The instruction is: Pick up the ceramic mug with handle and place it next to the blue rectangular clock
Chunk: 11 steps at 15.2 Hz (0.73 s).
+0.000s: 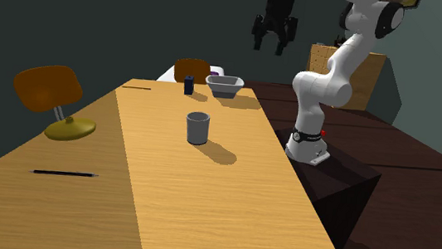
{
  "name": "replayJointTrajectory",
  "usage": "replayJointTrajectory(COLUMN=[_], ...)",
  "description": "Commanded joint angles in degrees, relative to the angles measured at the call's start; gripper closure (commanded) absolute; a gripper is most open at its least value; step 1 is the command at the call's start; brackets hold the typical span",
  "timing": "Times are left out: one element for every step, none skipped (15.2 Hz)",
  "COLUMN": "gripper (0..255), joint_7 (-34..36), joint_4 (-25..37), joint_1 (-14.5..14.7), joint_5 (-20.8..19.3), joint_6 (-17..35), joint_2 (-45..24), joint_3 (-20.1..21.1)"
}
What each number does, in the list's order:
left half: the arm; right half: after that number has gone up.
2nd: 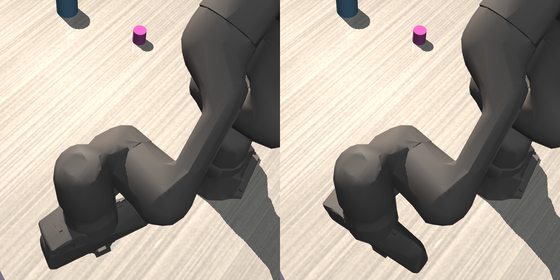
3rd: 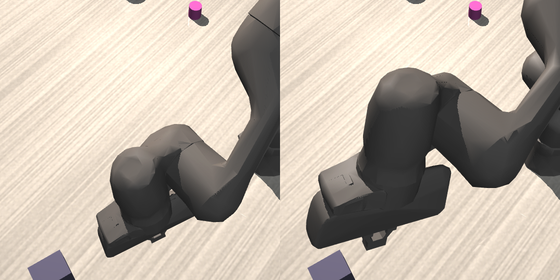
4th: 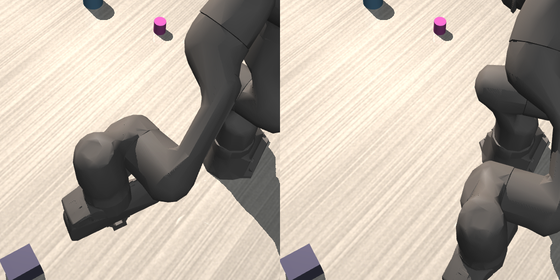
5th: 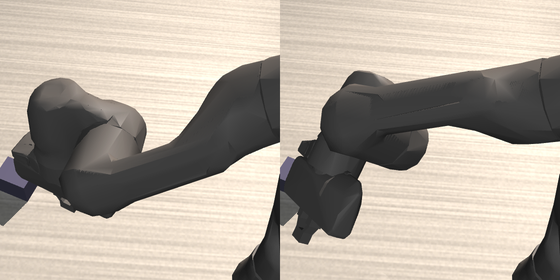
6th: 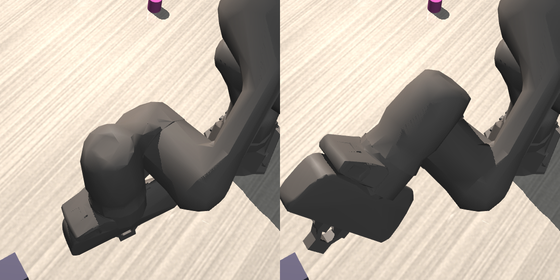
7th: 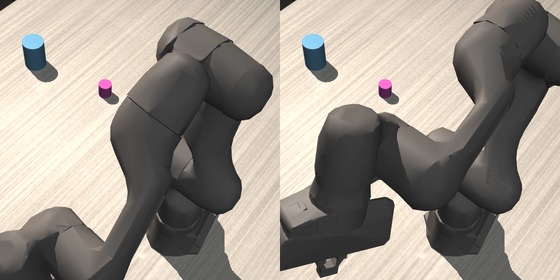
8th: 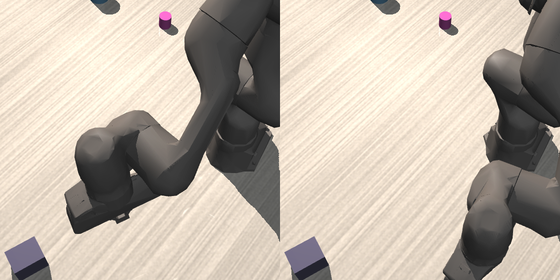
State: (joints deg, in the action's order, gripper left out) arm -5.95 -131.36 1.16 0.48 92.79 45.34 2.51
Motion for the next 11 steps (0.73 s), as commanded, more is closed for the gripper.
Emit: replayJointTrajectory(gripper=[0, 0, 0, 0, 0, 0, 0, 0, 0, 0, 0], joint_7=[0.0, -0.57, -1.14, -1.69, -2.24, -2.78, -3.3, -3.83, -4.34, -4.85, -5.34], joint_4=[0.0, -0.92, -1.77, -2.56, -3.27, -3.9, -4.47, -4.96, -5.38, -5.73, -5.99], joint_1=[0.0, -0.07, -0.15, -0.23, -0.31, -0.4, -0.49, -0.59, -0.7, -0.81, -0.9], joint_5=[0.0, -0.3, -0.6, -0.9, -1.19, -1.48, -1.77, -2.05, -2.32, -2.58, -2.85], joint_6=[0.0, 1.68, 3.36, 5.05, 6.74, 8.43, 10.13, 11.81, 13.5, 15.17, 16.83], joint_2=[0.0, -1.01, -2.09, -3.24, -4.46, -5.76, -7.12, -8.56, -10.06, -11.62, -13.25], joint_3=[0.0, -0.32, -0.63, -0.95, -1.27, -1.58, -1.89, -2.19, -2.49, -2.78, -3.08])
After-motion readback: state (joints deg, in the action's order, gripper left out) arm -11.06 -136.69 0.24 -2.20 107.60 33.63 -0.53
